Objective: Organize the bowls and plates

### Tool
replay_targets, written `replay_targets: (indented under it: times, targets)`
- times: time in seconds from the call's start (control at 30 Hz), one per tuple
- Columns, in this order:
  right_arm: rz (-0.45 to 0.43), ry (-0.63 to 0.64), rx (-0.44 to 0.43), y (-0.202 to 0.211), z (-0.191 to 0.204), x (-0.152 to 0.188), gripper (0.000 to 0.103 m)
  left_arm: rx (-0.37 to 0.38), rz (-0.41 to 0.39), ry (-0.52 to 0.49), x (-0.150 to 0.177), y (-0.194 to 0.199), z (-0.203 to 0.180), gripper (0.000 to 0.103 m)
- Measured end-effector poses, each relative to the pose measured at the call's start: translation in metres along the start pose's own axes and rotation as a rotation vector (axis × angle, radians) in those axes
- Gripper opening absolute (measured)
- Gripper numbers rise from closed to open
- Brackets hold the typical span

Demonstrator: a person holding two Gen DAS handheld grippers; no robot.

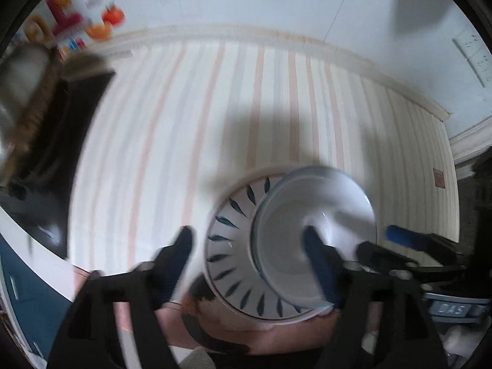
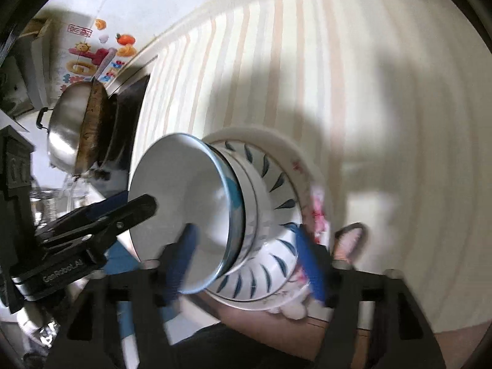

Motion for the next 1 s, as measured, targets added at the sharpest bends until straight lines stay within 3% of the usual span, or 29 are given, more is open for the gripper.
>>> replay_targets:
  times: [0.03,0.17,0.37,0.63,0.7,1.0]
  targets:
    - [-0.031,0.006,0.027,0.008,0.003,0.003,0.089,-0.007,-0.027,-0.003,0.002,0.006,0.001,0.094]
    - [-0.205,0.023,0.162,0.049,0.02,0.023,0.093,-0.022,-0.117,-0.018,0.011,0.033,0.006,0.095]
    - [-0.37,0.055,0.301,0.092,0.054,0.058,0.096,-0.01,-0.218,-0.06,0.028,0.074,0.009,0.095]
    - [-0.514,0.042,0.343,0.139,0.098,0.123,0.098,0.016,-0.331,-0.134,0.072,0.145,0.018,0.096]
    - [-0.539,0.045,0.354,0.151,0.112,0.142,0.099,0.015,-0.361,-0.142,0.088,0.165,0.022,0.101]
    - [-0.676,0.096,0.398,0.205,0.17,0.234,0.1,0.028,-0.462,-0.114,0.152,0.226,0.04,0.103]
Point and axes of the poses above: each gripper's, at about its wrist camera, not at the fingertips, and y roughly against the way its jaws point, z to its left, x to its underside, the point moved 1 cm from there along -y, roughly the way its jaws point, and after that the axes turned 1 degree about -x, right-handed, at the moved point
